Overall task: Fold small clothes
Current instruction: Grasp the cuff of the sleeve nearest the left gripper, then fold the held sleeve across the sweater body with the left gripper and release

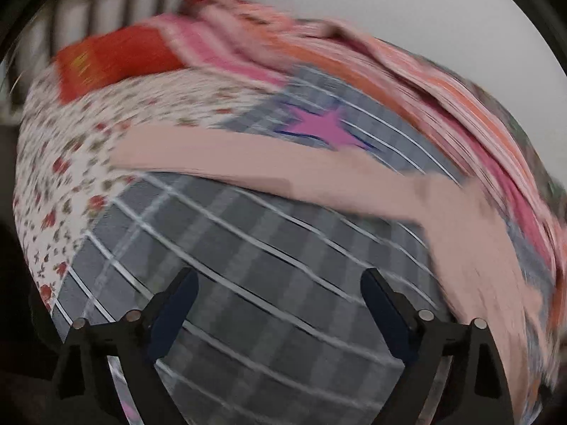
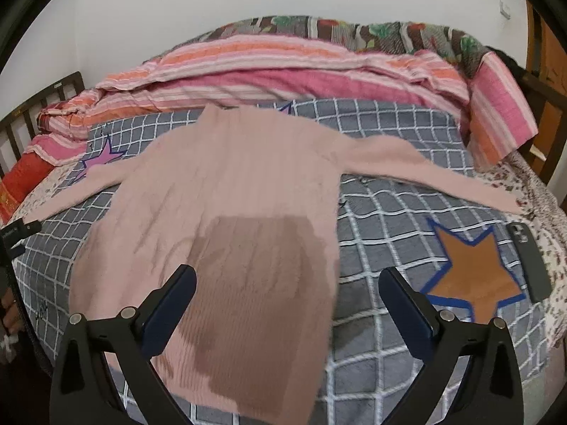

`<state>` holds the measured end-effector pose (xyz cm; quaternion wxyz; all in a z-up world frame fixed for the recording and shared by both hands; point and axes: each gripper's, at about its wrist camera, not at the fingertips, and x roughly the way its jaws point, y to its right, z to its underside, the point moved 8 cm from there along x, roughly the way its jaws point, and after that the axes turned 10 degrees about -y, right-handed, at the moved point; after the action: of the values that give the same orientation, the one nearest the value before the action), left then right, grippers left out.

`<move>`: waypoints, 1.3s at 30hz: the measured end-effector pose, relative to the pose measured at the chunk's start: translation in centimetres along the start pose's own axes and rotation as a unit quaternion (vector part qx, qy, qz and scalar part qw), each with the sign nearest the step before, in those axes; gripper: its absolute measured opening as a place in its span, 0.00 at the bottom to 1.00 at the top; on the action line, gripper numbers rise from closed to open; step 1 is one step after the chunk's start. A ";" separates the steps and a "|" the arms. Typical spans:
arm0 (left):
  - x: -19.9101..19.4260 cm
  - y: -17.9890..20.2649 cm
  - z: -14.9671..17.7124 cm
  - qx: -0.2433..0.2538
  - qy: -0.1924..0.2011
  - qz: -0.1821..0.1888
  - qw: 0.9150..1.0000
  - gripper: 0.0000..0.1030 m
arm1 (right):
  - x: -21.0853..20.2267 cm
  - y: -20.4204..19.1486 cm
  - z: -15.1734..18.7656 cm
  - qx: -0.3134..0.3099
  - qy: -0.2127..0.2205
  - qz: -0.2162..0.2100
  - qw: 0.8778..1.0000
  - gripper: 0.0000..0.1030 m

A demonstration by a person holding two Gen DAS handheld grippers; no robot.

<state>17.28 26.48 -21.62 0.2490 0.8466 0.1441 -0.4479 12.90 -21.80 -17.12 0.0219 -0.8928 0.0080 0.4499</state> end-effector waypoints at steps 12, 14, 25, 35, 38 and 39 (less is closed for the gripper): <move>4.8 -8.1 -7.9 -0.104 0.045 -0.027 0.993 0.50 | 4.7 -1.4 -0.9 0.011 -0.039 -0.011 0.999 0.96; 5.1 -8.5 -8.5 -0.114 0.054 -0.043 0.991 0.41 | 4.8 -1.4 -1.1 0.022 -0.039 -0.022 0.999 0.96; -0.6 0.9 -12.8 0.015 0.129 -0.058 0.990 0.06 | 4.3 0.0 -1.9 -0.007 -0.014 -0.016 1.000 0.96; -3.4 27.4 -11.2 0.218 0.153 0.044 0.963 0.06 | 2.6 6.6 -1.6 0.029 0.009 -0.023 0.999 0.96; -2.0 35.2 -7.8 0.270 0.134 0.082 0.950 0.06 | 2.5 9.3 -1.4 0.051 0.012 -0.016 0.999 0.96; -1.4 37.7 -6.3 0.286 0.126 0.092 0.945 0.06 | 2.5 10.0 -1.4 0.057 0.013 -0.015 0.998 0.96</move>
<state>38.42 -1.50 -6.44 0.0162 0.9414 -0.0387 -0.3346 15.19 -31.81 -18.66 0.0792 -0.8960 0.0208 0.4365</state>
